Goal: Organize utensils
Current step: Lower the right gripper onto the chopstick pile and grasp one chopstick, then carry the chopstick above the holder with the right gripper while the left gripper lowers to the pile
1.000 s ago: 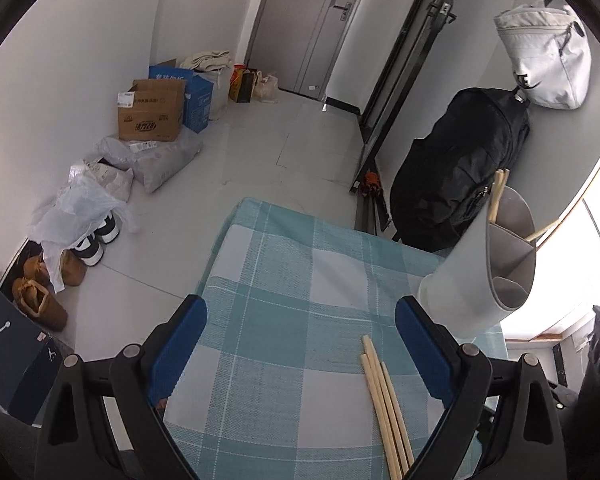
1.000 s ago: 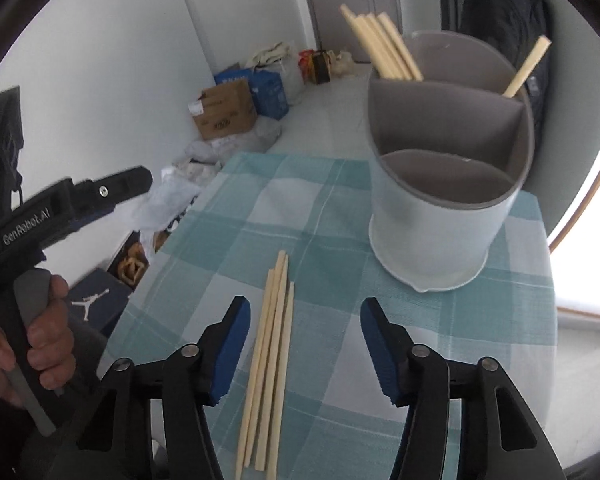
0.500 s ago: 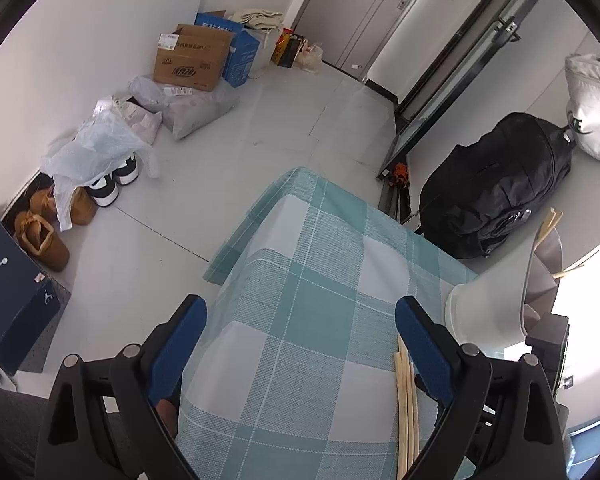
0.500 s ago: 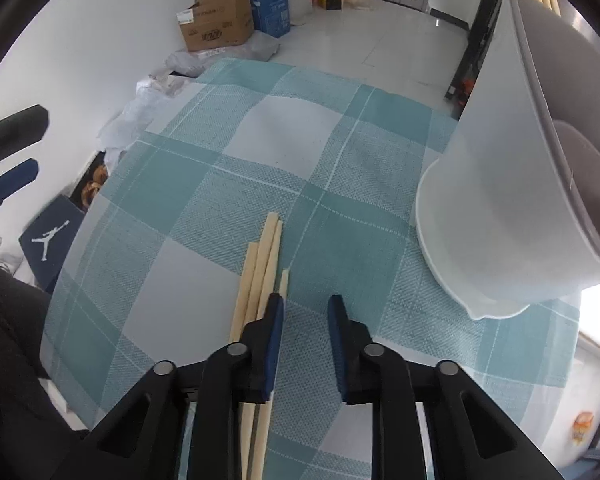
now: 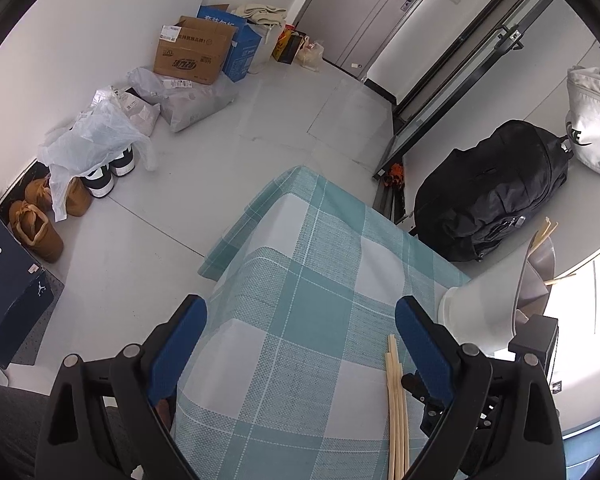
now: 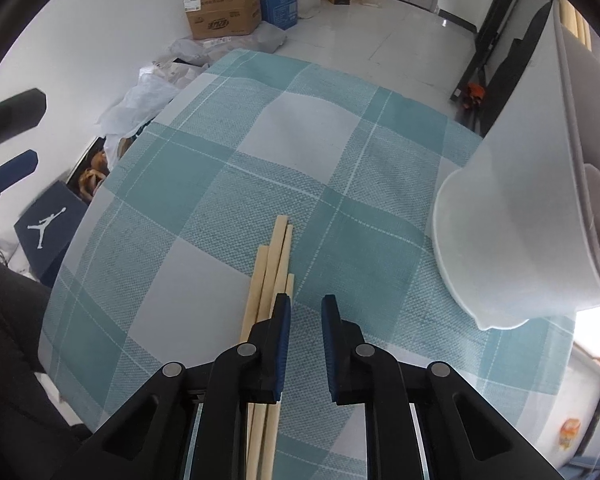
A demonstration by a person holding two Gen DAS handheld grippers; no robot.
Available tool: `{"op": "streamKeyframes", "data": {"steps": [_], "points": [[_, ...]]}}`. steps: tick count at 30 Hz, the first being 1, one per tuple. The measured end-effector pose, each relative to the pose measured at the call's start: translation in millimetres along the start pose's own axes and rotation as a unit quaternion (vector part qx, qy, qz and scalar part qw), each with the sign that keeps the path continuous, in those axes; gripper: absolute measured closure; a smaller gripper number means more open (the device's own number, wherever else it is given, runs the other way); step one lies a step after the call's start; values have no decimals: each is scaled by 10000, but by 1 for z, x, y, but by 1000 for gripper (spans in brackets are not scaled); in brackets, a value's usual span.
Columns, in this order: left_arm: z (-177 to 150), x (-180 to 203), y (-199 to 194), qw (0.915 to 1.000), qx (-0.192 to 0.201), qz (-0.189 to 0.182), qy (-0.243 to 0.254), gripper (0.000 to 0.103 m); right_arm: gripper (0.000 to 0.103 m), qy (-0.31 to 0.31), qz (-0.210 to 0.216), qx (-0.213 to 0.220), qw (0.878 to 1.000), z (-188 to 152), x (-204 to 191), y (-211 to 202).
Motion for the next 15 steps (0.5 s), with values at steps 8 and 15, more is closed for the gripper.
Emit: {"op": "streamKeyframes", "data": {"steps": [8, 15], "points": [[-1, 0, 2, 10000, -59, 30, -5, 10, 88, -66, 3, -102, 9999, 8, -6, 13], [-3, -4, 6, 9998, -143, 137, -31, 10, 100, 358, 202, -42, 9991, 12, 1, 13]]}}
Point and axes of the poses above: each gripper's, at about its wrist camera, not at the fingertips, and y roughly the way its jaws point, x to its right, z to its top, the point moved 4 cm from there along y, roughly the way its jaws point, and after that the axes turned 12 degrees about x, right-handed, at the moved point
